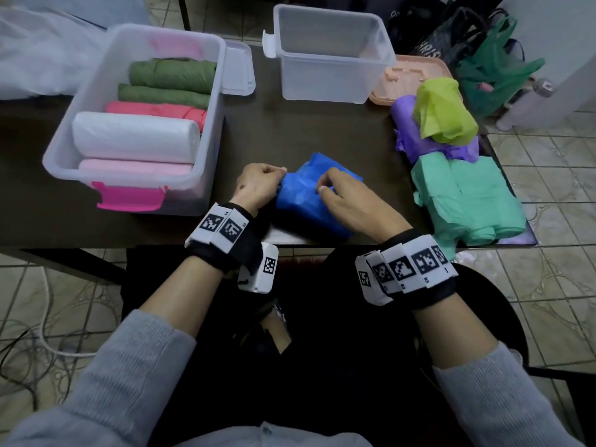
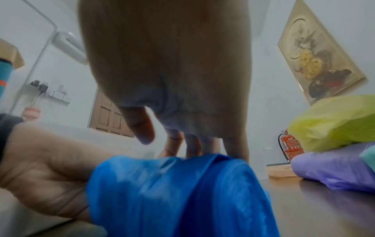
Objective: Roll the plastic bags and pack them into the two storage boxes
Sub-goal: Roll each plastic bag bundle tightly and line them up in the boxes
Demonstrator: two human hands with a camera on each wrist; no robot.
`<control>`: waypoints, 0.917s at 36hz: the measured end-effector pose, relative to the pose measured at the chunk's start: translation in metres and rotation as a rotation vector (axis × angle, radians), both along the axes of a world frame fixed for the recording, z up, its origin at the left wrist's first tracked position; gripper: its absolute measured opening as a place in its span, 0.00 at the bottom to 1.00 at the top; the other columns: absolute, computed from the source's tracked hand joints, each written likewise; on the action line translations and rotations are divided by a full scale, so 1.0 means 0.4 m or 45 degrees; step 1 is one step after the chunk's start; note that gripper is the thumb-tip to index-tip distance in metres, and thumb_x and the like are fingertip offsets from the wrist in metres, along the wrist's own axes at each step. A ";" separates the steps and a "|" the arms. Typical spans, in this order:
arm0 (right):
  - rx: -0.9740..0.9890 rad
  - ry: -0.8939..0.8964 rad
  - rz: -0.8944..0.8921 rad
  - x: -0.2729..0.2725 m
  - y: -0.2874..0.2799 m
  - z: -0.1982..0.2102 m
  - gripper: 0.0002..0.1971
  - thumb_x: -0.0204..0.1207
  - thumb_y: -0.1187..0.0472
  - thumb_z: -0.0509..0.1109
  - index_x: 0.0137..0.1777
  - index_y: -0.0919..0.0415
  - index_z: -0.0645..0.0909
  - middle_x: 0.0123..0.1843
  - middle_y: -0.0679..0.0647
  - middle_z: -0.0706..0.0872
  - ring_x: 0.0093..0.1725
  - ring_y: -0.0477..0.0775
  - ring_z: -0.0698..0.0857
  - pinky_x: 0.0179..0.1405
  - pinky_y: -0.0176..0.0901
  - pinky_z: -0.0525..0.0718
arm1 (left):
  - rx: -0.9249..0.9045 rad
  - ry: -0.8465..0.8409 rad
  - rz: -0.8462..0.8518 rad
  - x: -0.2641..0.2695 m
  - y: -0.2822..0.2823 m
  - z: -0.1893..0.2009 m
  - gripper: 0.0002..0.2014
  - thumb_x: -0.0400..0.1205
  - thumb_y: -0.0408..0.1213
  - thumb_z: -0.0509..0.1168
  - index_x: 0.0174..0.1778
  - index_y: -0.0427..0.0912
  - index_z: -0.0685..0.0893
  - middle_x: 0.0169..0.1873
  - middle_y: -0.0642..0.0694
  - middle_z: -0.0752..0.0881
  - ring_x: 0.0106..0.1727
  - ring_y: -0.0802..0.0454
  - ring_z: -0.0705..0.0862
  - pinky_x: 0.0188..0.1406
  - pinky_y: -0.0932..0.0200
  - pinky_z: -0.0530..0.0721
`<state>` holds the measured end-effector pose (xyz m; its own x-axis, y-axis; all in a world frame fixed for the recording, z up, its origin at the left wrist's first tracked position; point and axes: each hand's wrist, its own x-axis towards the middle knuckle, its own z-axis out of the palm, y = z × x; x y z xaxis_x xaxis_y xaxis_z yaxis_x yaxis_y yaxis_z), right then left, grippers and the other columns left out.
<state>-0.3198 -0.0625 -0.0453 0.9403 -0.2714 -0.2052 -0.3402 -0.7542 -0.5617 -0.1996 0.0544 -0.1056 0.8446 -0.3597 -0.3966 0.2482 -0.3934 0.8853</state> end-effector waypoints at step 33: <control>-0.848 -0.011 0.361 0.003 0.056 -0.028 0.25 0.68 0.70 0.67 0.67 0.60 0.72 0.60 0.58 0.74 0.60 0.62 0.73 0.55 0.54 0.66 | -0.197 -0.405 -0.165 0.068 -0.114 0.259 0.12 0.81 0.29 0.64 0.61 0.36 0.81 0.56 0.42 0.86 0.57 0.48 0.85 0.60 0.51 0.84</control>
